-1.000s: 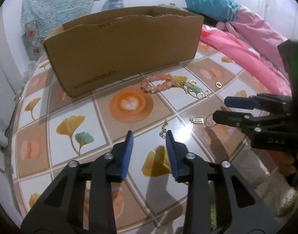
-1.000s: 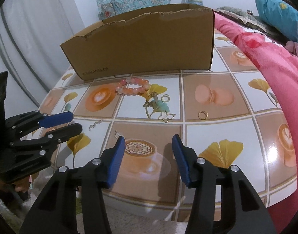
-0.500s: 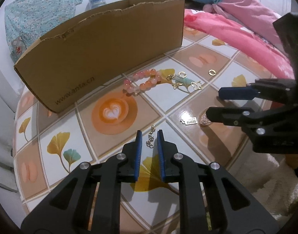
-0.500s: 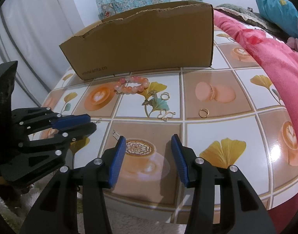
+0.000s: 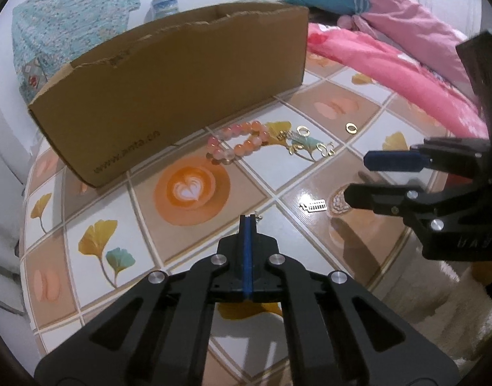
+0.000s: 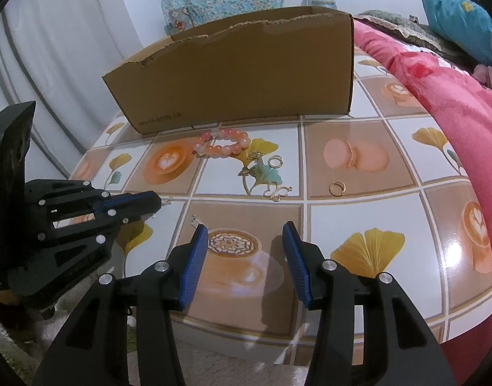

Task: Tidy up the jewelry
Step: 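Close the right gripper on the small rectangular silver tag, then carry both charms into the box and open both grippers, then move both tools back to the remaining charms on the table, then grasp the gold ring with the right gripper while the left gripper grasps a small charm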

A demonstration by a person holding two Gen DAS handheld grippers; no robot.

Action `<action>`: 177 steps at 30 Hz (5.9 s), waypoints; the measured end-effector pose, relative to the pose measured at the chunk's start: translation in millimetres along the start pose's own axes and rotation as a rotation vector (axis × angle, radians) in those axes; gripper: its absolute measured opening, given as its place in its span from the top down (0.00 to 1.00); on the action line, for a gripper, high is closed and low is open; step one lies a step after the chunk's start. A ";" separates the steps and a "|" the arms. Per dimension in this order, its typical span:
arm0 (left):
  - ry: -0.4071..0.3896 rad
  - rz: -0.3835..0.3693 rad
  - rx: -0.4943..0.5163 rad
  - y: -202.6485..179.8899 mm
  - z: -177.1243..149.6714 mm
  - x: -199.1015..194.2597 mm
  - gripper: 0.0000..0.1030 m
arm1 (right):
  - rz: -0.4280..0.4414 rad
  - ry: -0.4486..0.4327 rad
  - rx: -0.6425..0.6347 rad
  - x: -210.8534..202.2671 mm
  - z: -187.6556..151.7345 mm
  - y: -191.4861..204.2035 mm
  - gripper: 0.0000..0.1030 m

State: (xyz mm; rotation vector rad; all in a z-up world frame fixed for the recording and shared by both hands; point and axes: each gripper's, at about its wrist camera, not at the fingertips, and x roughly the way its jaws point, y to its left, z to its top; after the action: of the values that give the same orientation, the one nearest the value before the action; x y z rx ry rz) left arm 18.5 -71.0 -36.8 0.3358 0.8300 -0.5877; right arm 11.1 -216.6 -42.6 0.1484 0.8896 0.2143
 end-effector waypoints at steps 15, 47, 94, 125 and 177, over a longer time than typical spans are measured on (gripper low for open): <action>-0.094 0.007 -0.099 30.3 8.6 -30.0 1.00 | 0.000 0.021 -0.171 11.3 5.7 30.4 0.75; -0.239 0.008 -0.133 58.9 33.5 -98.4 1.00 | 0.091 -0.057 -0.224 -22.8 33.5 44.8 0.95; -0.150 0.027 -0.209 171.4 166.6 -37.0 0.81 | 0.282 0.030 -0.023 38.6 271.4 6.4 0.83; 0.013 -0.032 0.238 8.3 65.4 40.5 0.62 | 0.304 0.215 0.236 32.3 77.5 -42.2 0.82; 0.012 -0.225 0.161 -51.6 50.8 26.1 0.79 | -0.091 0.134 0.066 12.3 47.4 -68.9 0.82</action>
State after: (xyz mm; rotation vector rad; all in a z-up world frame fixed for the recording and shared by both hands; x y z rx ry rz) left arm 31.0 -146.4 -27.4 0.3953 0.8396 -0.8656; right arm 64.2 -282.2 -37.4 0.1560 1.0351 0.1108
